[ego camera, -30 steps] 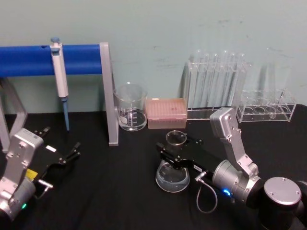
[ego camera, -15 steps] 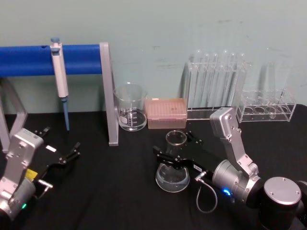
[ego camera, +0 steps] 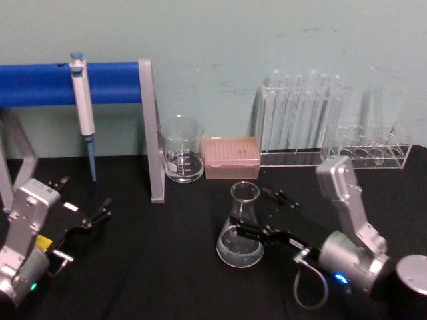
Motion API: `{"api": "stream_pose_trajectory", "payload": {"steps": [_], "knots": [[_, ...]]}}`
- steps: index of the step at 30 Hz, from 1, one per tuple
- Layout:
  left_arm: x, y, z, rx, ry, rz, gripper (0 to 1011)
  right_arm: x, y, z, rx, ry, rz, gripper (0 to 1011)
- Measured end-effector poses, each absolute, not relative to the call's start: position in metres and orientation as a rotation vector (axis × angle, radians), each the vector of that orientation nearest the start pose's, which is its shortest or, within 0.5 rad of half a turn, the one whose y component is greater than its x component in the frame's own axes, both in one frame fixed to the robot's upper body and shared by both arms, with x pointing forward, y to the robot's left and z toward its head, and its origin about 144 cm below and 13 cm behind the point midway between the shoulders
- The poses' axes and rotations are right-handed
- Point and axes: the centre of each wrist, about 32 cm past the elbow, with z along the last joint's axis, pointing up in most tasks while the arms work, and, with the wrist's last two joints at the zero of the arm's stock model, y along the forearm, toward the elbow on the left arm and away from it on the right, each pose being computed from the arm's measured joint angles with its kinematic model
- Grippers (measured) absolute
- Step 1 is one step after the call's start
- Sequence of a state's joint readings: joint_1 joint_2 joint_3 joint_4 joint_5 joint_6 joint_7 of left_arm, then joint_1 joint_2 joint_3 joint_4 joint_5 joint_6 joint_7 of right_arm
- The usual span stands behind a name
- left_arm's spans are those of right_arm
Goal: Grasp the erlenmeyer flask with one hand, shake it three times, then place it back.
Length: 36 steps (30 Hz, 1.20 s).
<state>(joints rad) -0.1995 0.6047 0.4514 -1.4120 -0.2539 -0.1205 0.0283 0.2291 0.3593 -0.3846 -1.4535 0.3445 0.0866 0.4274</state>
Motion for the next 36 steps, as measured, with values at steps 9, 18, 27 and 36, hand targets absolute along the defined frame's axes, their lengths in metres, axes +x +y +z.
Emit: {"api": "stream_pose_trajectory", "payload": {"steps": [9,18,27,36], "knots": [[0.489,0.31,1.14,0.304,-0.285,1.248,1001,0.49,-0.255,1.165,-0.144,0.047,-0.796,1000],[0.489,0.31,1.14,0.304,-0.285,1.248,1001,0.487,-0.262,1.169,-0.12,0.016,-0.873,1000],[0.489,0.31,1.14,0.305,-0.285,1.248,1001,0.489,-0.269,1.172,-0.114,-0.014,-1.052,1000],[0.489,0.31,1.14,0.304,-0.285,1.248,1001,0.493,-0.261,1.164,-0.086,-0.003,-1.208,1000]]}}
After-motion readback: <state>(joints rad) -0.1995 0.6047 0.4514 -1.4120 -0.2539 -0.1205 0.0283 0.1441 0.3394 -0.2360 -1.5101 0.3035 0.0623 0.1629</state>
